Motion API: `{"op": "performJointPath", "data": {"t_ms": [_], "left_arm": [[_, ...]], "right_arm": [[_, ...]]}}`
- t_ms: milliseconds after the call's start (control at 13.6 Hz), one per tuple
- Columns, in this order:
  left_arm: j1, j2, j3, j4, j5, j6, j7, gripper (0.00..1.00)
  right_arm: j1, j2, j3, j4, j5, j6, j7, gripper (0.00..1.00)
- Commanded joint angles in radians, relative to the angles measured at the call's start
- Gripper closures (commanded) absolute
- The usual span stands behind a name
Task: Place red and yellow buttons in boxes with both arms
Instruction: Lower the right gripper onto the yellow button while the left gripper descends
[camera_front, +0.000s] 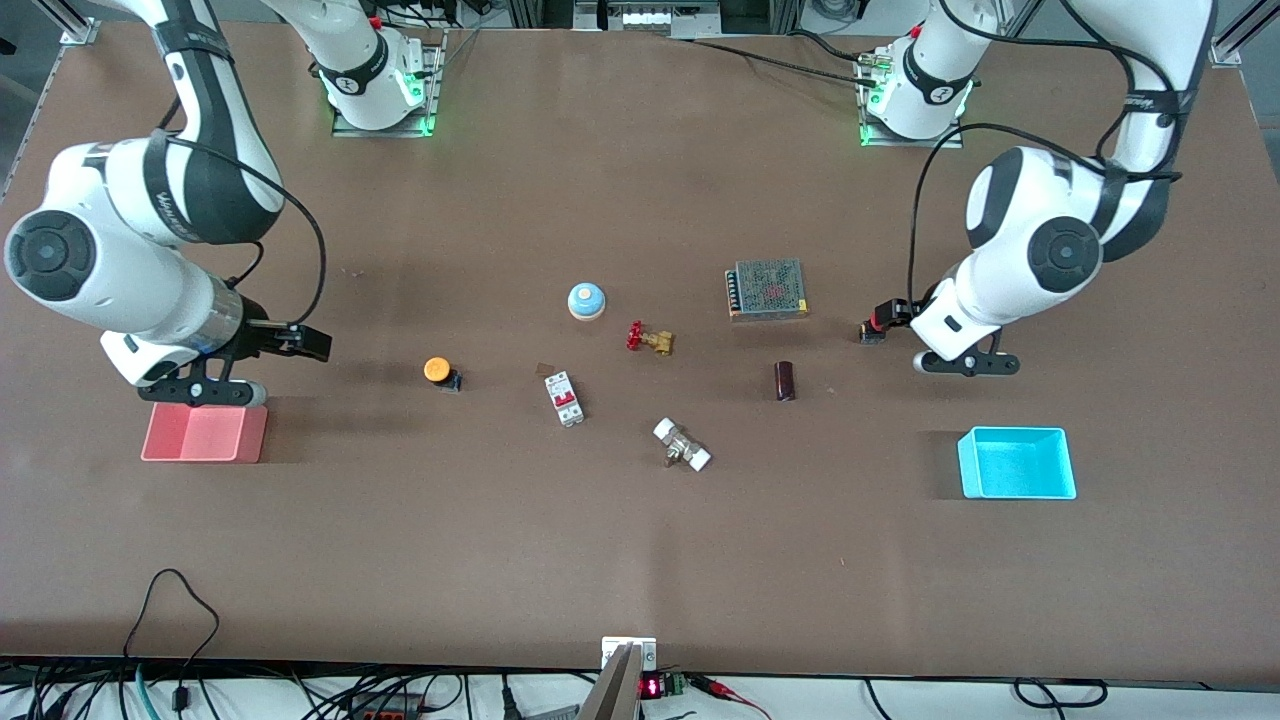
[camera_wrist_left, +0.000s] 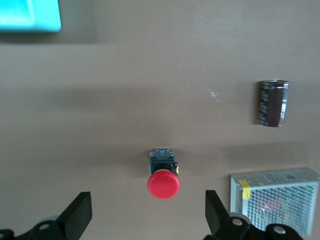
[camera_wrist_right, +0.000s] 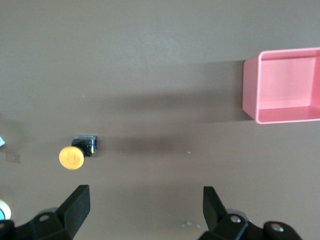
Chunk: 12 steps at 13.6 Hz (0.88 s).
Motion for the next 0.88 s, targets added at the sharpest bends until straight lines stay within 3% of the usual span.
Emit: {"op": "performJointPath", "data": {"t_ms": [0, 220, 807], "left_arm": [[0.0, -0.011, 0.002, -0.109, -0.002, 0.123, -0.07, 0.0], [0.0, 0.017, -0.004, -0.132, -0.045, 0.162, -0.174, 0.0], [-0.012, 0.12, -0.01, -0.134, -0.088, 0.246, -0.167, 0.0]], "right_arm": [[0.057, 0.002, -0.005, -0.044, 0.012, 0.08, 0.082, 0.0], [0.118, 0.027, -0.003, -0.049, -0.001, 0.131, 0.142, 0.0], [0.168, 0.068, 0.02, -0.173, -0.08, 0.347, 0.14, 0.0]]}}
